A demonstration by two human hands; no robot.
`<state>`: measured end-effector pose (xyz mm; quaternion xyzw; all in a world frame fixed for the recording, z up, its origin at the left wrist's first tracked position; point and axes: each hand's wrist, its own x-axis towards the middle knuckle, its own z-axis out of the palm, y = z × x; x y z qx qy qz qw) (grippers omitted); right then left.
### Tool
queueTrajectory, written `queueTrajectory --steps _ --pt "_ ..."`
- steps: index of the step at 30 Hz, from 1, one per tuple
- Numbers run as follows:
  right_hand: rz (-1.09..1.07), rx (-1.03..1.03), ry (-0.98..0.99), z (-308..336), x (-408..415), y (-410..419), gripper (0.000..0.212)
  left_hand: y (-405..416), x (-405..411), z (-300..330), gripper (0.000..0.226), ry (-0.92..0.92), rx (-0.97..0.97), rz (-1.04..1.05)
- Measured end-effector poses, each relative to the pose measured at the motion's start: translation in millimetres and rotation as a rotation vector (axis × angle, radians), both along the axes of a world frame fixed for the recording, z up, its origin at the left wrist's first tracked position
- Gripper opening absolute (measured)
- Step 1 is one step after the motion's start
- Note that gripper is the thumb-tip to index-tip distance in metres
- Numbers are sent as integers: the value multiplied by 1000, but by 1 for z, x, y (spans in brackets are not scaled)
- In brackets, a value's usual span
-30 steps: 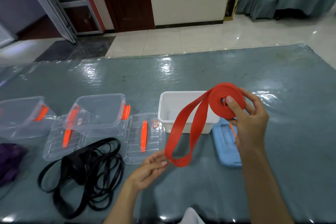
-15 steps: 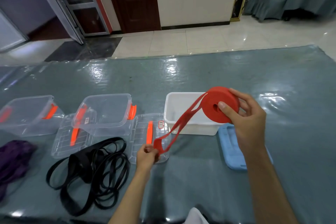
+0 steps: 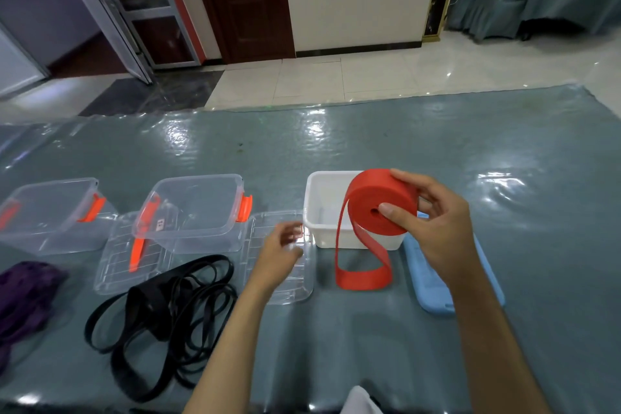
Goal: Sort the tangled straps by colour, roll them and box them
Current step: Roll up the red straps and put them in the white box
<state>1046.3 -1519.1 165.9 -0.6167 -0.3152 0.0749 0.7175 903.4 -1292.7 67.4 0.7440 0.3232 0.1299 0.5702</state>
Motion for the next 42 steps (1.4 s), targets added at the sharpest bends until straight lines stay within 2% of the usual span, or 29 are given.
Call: queueTrajectory --steps 3,5,7,11,15,20,25,28,33,37,40,42 --pt "24 -22 -2 -1 -1 -1 55 -8 14 61 36 -271 -24 -218" --pt "44 -40 -8 -2 -2 -3 54 -19 17 89 45 -311 -70 -375" --pt "69 -52 -18 -3 -2 -5 52 -30 20 101 50 -306 -52 -429" --pt "102 -54 -32 -2 -2 -10 47 -38 23 104 39 -366 -102 -348" --pt "123 -48 -19 -1 -5 -9 47 -40 21 105 30 -373 -45 -348" --pt "123 -40 9 0 -5 -5 48 -42 21 103 34 -393 13 -343" --pt "73 55 83 -2 -8 1 49 -38 18 94 50 -460 -113 -332" --pt "77 66 149 -6 -9 8 45 -37 18 95 51 -506 -140 -288" --pt "218 -84 235 -7 8 -3 63 -40 22 101 35 -578 -101 -170" --pt "248 -85 171 -3 12 -8 72 -40 24 99 24 -599 -84 -197" --pt "177 -28 153 -3 14 -7 72 -34 24 97 35 -571 -102 -278" --pt "179 9 145 -5 13 -6 64 -30 24 96 45 -553 -96 -321"
